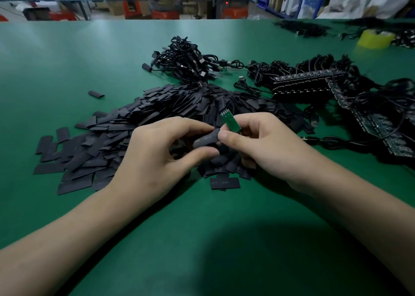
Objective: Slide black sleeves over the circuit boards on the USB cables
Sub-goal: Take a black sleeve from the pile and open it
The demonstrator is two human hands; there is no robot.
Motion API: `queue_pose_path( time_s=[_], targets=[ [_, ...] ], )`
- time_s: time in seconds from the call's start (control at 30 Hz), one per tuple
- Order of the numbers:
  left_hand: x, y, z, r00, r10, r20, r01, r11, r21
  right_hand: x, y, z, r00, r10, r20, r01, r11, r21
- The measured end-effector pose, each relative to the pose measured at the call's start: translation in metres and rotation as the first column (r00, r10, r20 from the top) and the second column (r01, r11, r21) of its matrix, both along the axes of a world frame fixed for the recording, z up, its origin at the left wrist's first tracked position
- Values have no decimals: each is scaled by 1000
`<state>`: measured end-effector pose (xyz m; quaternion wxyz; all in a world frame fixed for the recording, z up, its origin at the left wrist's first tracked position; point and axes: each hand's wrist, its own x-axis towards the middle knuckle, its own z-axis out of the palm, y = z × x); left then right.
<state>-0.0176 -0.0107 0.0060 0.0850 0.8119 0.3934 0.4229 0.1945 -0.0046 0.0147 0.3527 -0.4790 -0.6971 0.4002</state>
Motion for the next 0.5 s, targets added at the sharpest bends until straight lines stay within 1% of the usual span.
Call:
queue_pose_path(
  time_s=[0.07, 0.1, 0.17, 0.23, 0.27, 0.3, 0.37, 0.43, 0.5],
  targets=[
    [-2, 1, 0, 999, 10, -44, -8, 998, 55, 0, -2, 0, 1000, 26, -1, -26, 1000, 1],
    [-3, 1, 0, 999, 17, -37, -15, 998, 55, 0, -3, 0, 999, 33, 5, -33, 999, 5],
    [-4, 1, 1, 999, 30, 18, -31, 999, 14, 2, -2, 2, 1000, 9, -10, -9, 1000, -10],
    [-6, 1, 2, 996, 48, 69, -47, 999, -27, 6, 2, 7, 995, -31, -96, 23, 996, -86],
    [-6, 1, 2, 994, 57, 89, -54, 998, -46, 8, 3, 9, 992, -34, -122, 22, 995, -98],
    [-6, 1, 2, 992, 62, 108, -55, 997, -62, 10, 3, 11, 994, -32, -105, 24, 997, -72],
    [-6, 0, 1, 988, 62, 143, -51, 996, -77, 12, 0, 13, 999, -12, 30, 11, 999, 43],
    [-7, 1, 1, 980, 65, 186, -49, 995, -88, 12, -2, 12, 988, 10, 156, -29, 993, 119],
    [-7, 1, 1, 972, 70, 224, -48, 994, -102, 11, -4, 10, 982, 21, 189, -47, 989, 137]
  ],
)
